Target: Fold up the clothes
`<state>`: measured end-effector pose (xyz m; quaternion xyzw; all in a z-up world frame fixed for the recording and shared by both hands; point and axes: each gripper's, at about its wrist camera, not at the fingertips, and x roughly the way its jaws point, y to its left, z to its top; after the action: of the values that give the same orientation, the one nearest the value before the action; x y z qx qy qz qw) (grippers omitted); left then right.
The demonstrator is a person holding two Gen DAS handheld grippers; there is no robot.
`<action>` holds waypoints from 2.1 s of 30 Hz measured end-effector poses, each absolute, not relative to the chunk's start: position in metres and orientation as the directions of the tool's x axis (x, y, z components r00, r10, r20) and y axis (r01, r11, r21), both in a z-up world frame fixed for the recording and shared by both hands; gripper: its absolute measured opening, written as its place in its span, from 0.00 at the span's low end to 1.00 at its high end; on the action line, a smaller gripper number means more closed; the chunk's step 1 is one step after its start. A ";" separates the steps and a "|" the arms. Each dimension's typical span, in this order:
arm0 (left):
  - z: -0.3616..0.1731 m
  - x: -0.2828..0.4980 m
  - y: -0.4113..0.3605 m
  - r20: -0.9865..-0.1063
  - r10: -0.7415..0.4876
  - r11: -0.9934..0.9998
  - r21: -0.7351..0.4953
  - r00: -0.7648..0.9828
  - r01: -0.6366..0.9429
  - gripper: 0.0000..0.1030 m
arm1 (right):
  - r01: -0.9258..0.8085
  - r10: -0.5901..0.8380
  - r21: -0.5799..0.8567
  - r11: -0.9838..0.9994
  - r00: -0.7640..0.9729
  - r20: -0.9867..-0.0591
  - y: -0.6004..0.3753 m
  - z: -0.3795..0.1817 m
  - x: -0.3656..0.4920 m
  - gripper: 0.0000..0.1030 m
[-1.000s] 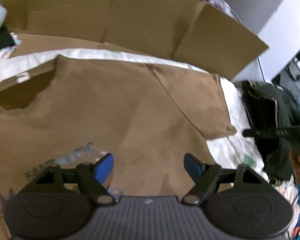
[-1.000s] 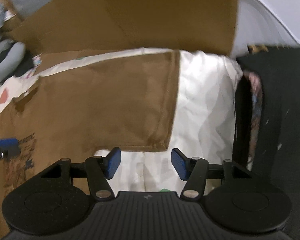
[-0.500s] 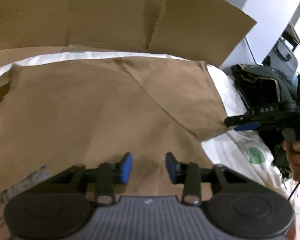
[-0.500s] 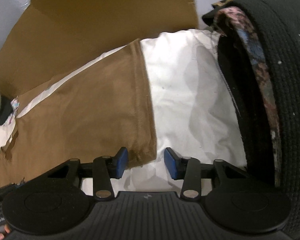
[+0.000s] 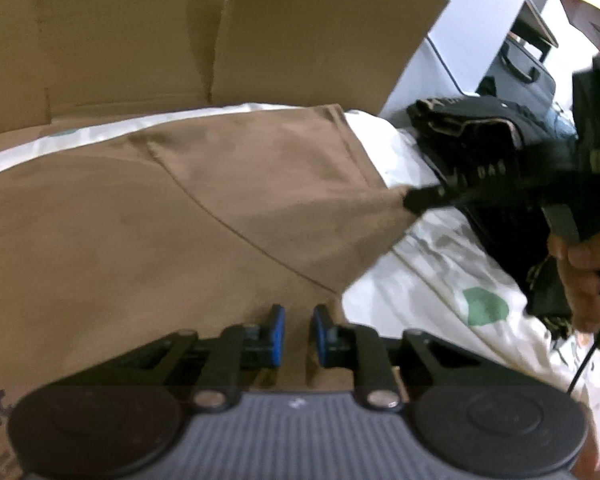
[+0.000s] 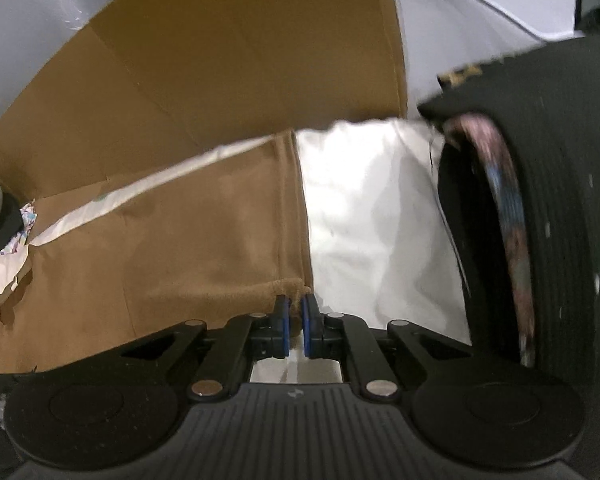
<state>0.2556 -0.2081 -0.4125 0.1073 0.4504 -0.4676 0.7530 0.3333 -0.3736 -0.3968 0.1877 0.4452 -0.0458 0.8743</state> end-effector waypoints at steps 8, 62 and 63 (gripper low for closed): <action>-0.427 0.260 -0.227 -0.779 -0.611 0.545 -0.282 0.143 0.790 0.04 | 0.246 0.034 0.208 0.947 0.566 -0.824 -0.368 -0.413 0.335 0.04; -0.432 0.281 -0.210 -0.673 -0.736 0.572 -0.558 0.077 0.601 0.08 | 0.096 0.035 0.124 0.988 0.640 -0.767 -0.381 -0.398 0.428 0.37; -0.429 0.283 -0.209 -0.668 -0.740 0.569 -0.560 0.079 0.602 0.08 | 0.088 0.046 0.132 0.987 0.641 -0.766 -0.382 -0.397 0.431 0.39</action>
<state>0.2831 -0.2091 -0.4291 -0.0691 0.4999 -0.4590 0.7312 0.4309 -0.3816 -0.3974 0.0787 0.4235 -0.0117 0.9024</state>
